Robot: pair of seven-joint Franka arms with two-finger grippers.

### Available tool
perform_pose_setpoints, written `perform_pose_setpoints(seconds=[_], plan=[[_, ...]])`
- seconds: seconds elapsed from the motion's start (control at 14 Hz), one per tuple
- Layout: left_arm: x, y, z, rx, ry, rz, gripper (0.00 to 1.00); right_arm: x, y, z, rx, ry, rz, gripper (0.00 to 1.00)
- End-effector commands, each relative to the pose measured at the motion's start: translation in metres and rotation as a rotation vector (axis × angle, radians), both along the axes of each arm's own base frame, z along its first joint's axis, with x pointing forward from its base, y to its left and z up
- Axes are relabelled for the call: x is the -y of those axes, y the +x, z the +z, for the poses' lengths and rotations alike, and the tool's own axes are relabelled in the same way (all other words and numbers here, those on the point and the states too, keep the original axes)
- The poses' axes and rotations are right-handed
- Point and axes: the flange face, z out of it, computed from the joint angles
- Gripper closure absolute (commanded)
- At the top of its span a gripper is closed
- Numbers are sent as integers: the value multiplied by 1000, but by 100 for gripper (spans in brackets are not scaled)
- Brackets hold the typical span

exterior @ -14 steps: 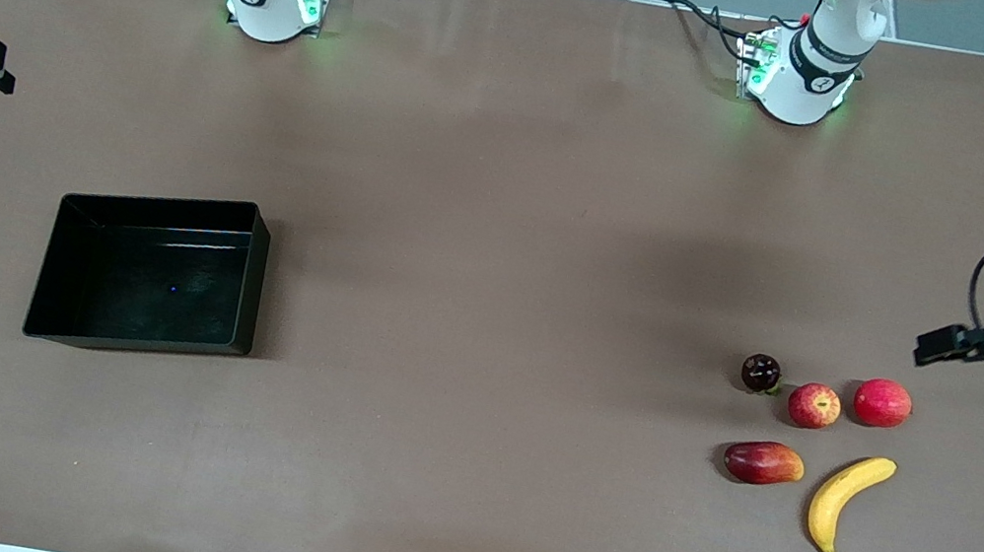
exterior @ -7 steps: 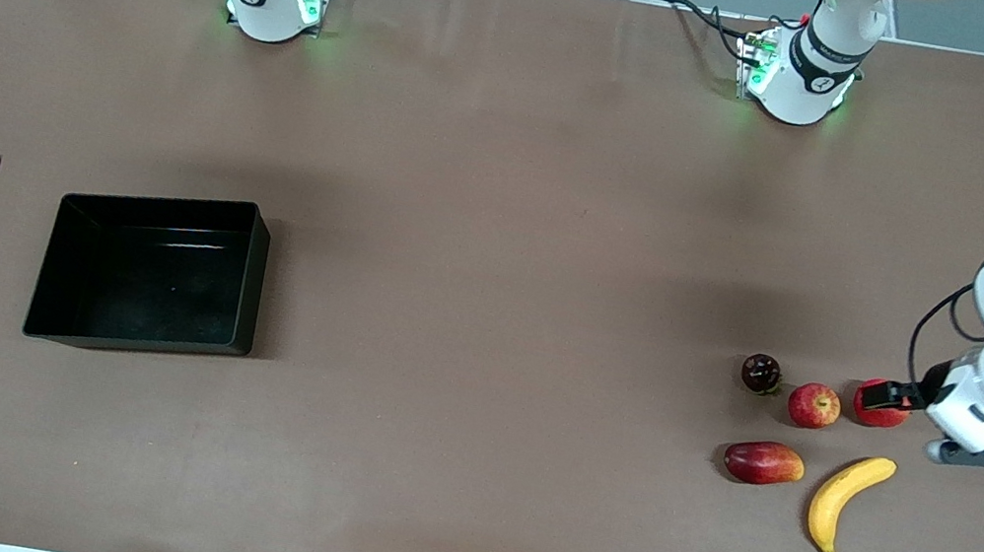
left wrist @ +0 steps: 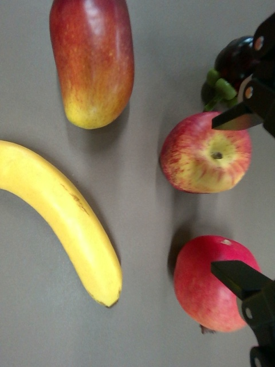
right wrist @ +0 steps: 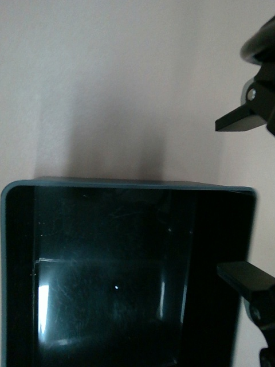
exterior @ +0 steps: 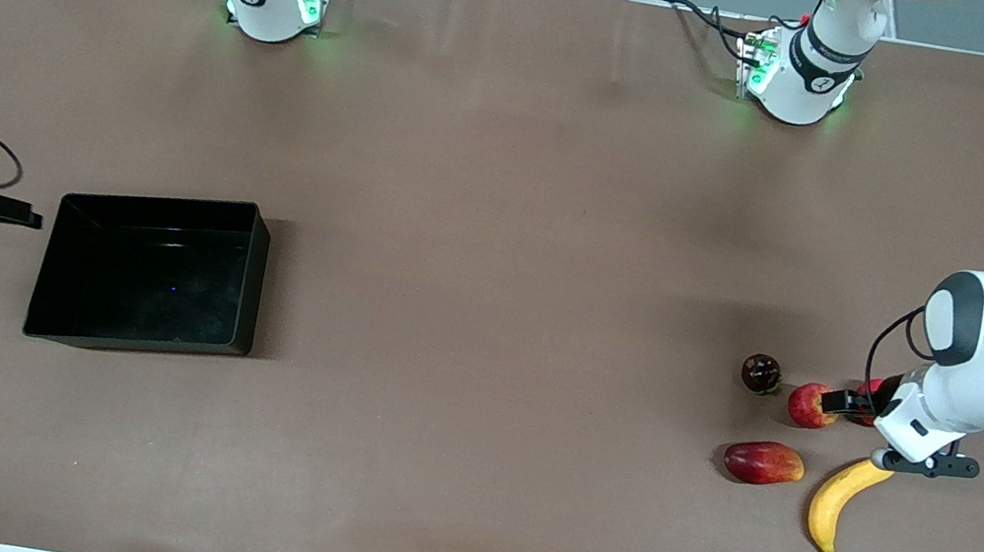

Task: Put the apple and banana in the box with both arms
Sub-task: 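Grasp the apple with the left gripper while the right gripper reaches the box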

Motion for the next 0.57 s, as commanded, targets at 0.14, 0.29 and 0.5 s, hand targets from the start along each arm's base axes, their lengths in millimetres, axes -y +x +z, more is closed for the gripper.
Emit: perform_pose_setpoints(seconds=[0.14,0.29,0.5], plan=[[18,9,-10,20,-20,-14,0,-20,-15,-78,51,12,97,12],[25,8,-12,17,-36,-10,0,-17,-14,-80,72,4,96,85],[26,7,-21,5,-45,-3,0,-29,-9,-79,70,7,110,100]])
